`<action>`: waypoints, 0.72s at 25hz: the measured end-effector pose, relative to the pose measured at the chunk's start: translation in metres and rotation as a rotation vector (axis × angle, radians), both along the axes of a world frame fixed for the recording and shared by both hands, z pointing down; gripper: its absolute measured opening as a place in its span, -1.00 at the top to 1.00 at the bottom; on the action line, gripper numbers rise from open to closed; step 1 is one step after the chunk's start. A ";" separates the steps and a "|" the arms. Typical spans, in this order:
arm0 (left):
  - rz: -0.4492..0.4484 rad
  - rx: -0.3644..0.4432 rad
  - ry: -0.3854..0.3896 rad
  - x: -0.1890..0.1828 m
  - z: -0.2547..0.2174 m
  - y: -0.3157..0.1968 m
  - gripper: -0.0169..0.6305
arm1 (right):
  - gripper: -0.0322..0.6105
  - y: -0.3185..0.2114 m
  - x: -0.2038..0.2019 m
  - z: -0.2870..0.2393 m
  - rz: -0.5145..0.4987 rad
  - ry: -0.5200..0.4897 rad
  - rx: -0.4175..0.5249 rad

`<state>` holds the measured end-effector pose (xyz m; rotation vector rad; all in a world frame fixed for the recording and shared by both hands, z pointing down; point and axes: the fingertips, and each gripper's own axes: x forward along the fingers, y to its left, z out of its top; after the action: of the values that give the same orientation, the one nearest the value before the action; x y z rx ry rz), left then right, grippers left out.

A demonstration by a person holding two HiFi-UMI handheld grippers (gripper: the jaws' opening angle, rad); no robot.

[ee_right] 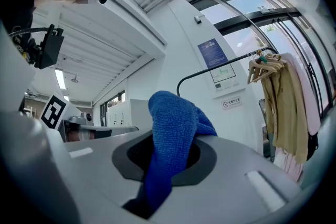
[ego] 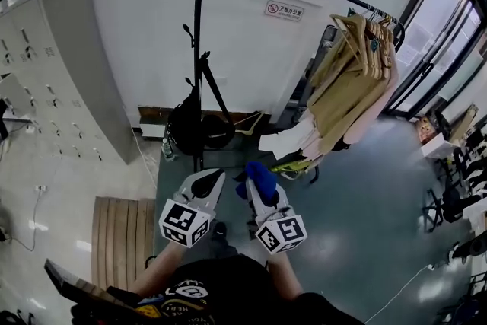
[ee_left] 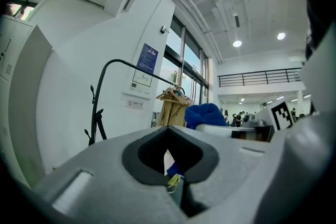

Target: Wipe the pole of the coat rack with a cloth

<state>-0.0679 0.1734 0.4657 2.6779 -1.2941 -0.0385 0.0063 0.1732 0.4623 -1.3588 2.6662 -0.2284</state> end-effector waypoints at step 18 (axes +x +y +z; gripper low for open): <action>-0.084 0.064 -0.008 -0.030 -0.035 -0.278 0.94 | 0.73 -0.296 -0.064 -0.034 -0.220 0.068 0.041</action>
<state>-0.0983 -0.1045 0.4311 2.6774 -1.4314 -0.0813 -0.0582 -0.1230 0.4280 -1.0800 2.8598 -0.1518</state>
